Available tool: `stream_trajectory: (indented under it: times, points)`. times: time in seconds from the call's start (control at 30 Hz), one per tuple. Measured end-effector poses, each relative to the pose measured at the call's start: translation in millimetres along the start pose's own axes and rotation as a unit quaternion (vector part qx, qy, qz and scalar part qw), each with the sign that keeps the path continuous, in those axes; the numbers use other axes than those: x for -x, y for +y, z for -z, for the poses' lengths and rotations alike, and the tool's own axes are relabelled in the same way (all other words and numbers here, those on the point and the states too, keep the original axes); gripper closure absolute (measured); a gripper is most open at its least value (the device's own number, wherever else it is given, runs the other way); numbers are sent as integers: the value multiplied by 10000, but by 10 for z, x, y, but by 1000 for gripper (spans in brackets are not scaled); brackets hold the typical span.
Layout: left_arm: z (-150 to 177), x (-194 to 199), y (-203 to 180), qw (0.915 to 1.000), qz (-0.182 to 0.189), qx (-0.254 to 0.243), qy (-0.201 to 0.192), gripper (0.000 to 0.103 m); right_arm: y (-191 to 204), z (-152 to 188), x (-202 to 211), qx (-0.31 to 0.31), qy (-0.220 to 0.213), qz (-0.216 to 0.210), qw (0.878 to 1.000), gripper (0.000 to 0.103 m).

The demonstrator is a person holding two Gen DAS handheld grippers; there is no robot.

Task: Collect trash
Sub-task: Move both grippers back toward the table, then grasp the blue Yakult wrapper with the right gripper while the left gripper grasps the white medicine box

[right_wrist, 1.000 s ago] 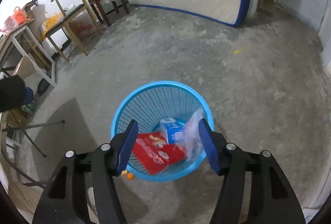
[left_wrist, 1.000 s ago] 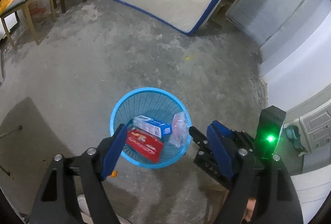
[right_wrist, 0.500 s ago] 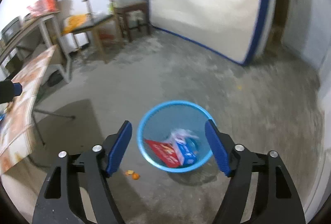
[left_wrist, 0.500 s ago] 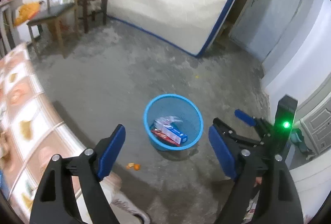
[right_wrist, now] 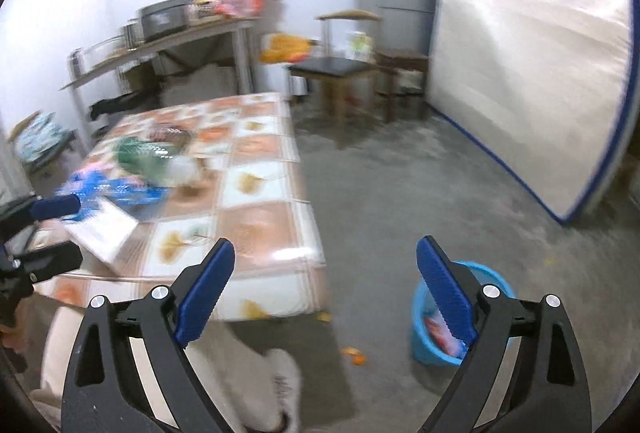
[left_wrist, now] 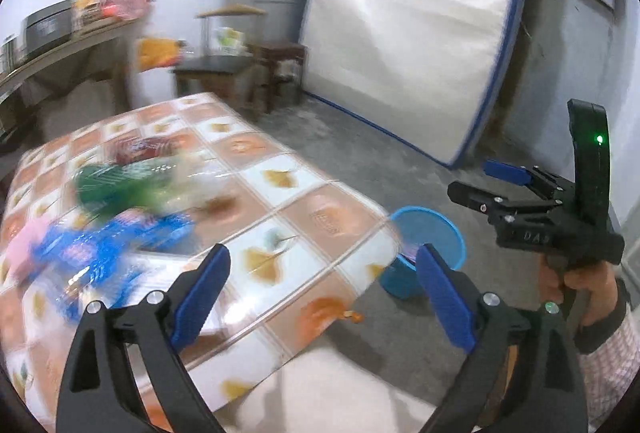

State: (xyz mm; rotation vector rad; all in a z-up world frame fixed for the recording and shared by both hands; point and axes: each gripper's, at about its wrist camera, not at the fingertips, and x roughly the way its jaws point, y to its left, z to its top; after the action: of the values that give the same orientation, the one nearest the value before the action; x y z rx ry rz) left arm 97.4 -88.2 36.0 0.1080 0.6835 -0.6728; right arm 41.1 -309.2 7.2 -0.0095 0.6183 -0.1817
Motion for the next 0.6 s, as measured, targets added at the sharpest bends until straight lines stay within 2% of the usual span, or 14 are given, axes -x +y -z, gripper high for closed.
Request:
stream_trajectory:
  times: [0.17,0.27,0.47,0.6]
  points:
    - [332,464,492,9971,-524,391,-399,10,610,-108,-170,342,112,-733,9967,15]
    - [499,608,751,9937,-686,700,-537,10,994,-167,-282,565,299,-1033,9926,15]
    - [663,725,1150,9853,-1000,1209,-673,10,1425,-176,-411,786,524,-1442,9850,15]
    - [667,724,1351,9850,-1054,1184,-679,10,1614,-139,-460,880,635,-1590,9813,15]
